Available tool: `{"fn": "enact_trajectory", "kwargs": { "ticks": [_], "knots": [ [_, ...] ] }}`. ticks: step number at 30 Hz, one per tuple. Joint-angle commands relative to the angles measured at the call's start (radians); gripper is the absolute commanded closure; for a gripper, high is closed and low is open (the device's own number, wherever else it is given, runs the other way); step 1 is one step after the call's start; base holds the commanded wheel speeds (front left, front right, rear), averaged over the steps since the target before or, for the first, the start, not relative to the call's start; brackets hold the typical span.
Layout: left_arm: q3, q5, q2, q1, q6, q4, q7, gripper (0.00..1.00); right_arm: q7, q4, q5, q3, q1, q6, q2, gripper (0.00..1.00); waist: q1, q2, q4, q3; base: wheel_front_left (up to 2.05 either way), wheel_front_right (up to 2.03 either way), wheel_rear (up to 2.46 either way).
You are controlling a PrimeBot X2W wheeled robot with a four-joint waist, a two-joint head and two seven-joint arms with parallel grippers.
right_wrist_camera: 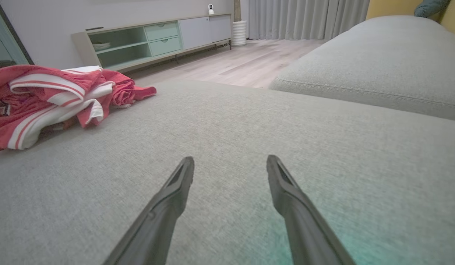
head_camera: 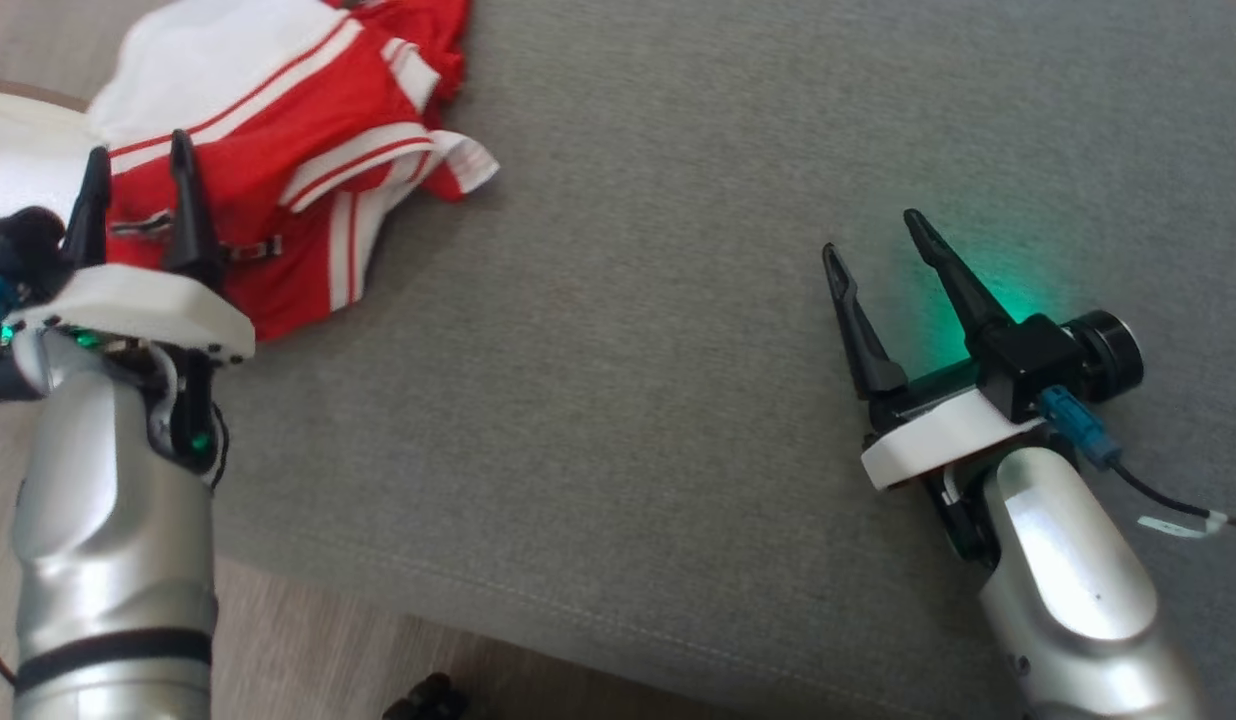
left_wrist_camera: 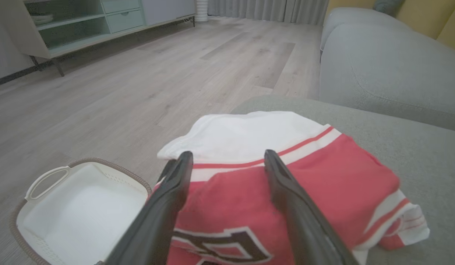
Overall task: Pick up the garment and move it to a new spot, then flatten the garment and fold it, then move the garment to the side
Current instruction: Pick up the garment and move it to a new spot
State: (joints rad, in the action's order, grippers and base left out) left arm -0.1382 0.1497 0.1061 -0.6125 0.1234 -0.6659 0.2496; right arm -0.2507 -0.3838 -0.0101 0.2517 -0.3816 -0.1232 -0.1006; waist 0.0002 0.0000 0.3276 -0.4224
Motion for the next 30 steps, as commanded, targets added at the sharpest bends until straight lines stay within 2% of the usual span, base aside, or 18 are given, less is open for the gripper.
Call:
{"fn": "enact_trajectory", "kwargs": {
  "ticks": [1, 5, 6, 7, 12, 20, 22, 27, 28, 29, 30],
  "knots": [
    [-0.024, 0.000, 0.059, -0.020, -0.001, 0.005, 0.012, 0.00, -0.011, 0.032, 0.003, 0.023, -0.017, -0.008, 0.011, 0.00, -0.0002, 0.0000, -0.018, -0.013, 0.00, 0.00, 0.00],
    [-0.011, -0.004, 0.072, -0.052, 0.002, -0.127, 0.012, 0.00, -0.011, 0.027, 0.000, 0.014, -0.016, -0.008, 0.010, 0.00, -0.0002, 0.0000, -0.035, -0.014, 0.00, 0.00, 0.00],
    [-0.009, -0.003, 0.074, -0.060, 0.002, -0.152, 0.012, 0.45, -0.011, 0.026, -0.001, 0.012, -0.016, -0.008, 0.010, 0.00, -0.0002, 0.0000, -0.038, -0.012, 0.00, 0.00, 0.00],
    [-0.010, -0.004, 0.076, -0.066, 0.002, -0.175, 0.012, 1.00, -0.011, 0.025, -0.002, 0.010, -0.016, -0.008, 0.011, 0.00, -0.0002, 0.0000, -0.041, -0.010, 0.00, 0.00, 0.00],
    [-0.010, -0.011, 0.096, -0.084, 0.002, -0.214, 0.012, 1.00, -0.011, 0.024, -0.013, 0.001, -0.016, -0.008, 0.021, 0.00, -0.0002, 0.0000, -0.058, 0.018, 0.00, 0.00, 0.00],
    [0.014, -0.041, 0.132, -0.127, 0.004, -0.066, 0.012, 1.00, -0.011, 0.031, -0.045, -0.003, -0.003, -0.008, 0.043, 0.00, -0.0002, 0.0000, -0.116, 0.095, 0.00, 0.00, 0.00],
    [0.032, -0.054, 0.139, -0.150, 0.005, -0.028, 0.012, 1.00, -0.011, 0.034, -0.053, 0.000, 0.001, -0.008, 0.047, 0.00, -0.0002, 0.0000, -0.145, 0.113, 0.00, 0.00, 0.00],
    [0.098, -0.063, 0.138, -0.205, 0.006, 0.068, 0.012, 1.00, -0.011, 0.057, -0.112, 0.025, 0.012, -0.008, 0.050, 0.00, -0.0002, 0.0000, -0.269, 0.148, 0.00, 0.00, 0.00],
    [0.098, -0.063, 0.138, -0.205, 0.006, 0.068, 0.012, 1.00, -0.011, 0.057, -0.112, 0.025, 0.012, -0.008, 0.050, 0.00, -0.0002, 0.0000, -0.269, 0.148, 0.00, 0.00, 0.00],
    [0.125, -0.059, 0.127, -0.215, 0.007, 0.088, 0.012, 1.00, -0.011, 0.067, -0.135, 0.034, 0.014, -0.008, 0.050, 0.00, -0.0002, 0.0000, -0.317, 0.152, 0.00, 0.00, 0.00],
    [0.125, -0.059, 0.127, -0.215, 0.007, 0.088, 0.012, 1.00, -0.011, 0.067, -0.135, 0.034, 0.014, -0.008, 0.050, 0.00, -0.0002, 0.0000, -0.317, 0.152, 0.00, 0.00, 0.00]
  ]
}}
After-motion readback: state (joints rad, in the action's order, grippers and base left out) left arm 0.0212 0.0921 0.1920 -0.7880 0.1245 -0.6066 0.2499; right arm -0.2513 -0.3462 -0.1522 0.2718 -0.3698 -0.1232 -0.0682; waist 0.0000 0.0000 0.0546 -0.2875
